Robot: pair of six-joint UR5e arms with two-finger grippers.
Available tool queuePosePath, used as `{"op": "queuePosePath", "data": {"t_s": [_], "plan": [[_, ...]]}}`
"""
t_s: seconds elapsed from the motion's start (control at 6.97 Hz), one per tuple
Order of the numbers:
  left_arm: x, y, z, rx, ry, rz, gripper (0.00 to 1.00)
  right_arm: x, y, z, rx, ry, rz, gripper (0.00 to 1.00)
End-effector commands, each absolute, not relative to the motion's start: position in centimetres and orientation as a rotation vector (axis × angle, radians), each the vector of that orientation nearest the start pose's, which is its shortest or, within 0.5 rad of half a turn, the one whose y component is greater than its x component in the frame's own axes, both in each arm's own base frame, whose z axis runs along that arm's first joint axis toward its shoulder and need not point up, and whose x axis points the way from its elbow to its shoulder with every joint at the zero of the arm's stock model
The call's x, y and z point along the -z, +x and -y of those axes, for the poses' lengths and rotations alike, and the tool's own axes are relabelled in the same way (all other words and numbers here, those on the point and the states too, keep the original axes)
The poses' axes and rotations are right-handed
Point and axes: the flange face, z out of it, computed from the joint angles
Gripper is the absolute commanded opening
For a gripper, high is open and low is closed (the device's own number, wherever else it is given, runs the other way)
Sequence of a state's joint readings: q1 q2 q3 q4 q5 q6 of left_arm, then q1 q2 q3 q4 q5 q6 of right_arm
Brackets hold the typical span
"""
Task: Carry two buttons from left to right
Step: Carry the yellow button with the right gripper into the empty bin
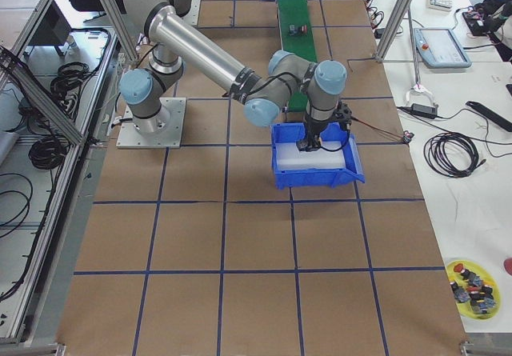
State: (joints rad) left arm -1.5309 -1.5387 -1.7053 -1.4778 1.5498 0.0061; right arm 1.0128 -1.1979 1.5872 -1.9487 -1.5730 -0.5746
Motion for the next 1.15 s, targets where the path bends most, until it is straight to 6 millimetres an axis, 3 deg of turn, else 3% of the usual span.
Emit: {"op": "queuePosePath", "data": {"t_s": [0.0, 0.72, 0.86, 1.0], "plan": [[-44.6, -11.6, 48.0, -0.016, -0.054, -3.163, 1.00, -25.6, -19.8, 57.1, -0.038, 0.081, -3.128, 0.05], [-44.7, -11.7, 48.0, -0.014, -0.054, -3.164, 1.00, -21.5, -19.9, 57.2, -0.077, 0.143, -3.110, 0.09], [-44.6, -11.7, 48.1, -0.016, -0.054, -3.164, 1.00, -21.8, -20.0, 57.2, -0.070, 0.143, -3.114, 0.25], [-44.6, -11.7, 48.1, -0.016, -0.054, -3.164, 1.00, -21.8, -20.0, 57.3, -0.067, 0.143, -3.114, 0.62]]}}
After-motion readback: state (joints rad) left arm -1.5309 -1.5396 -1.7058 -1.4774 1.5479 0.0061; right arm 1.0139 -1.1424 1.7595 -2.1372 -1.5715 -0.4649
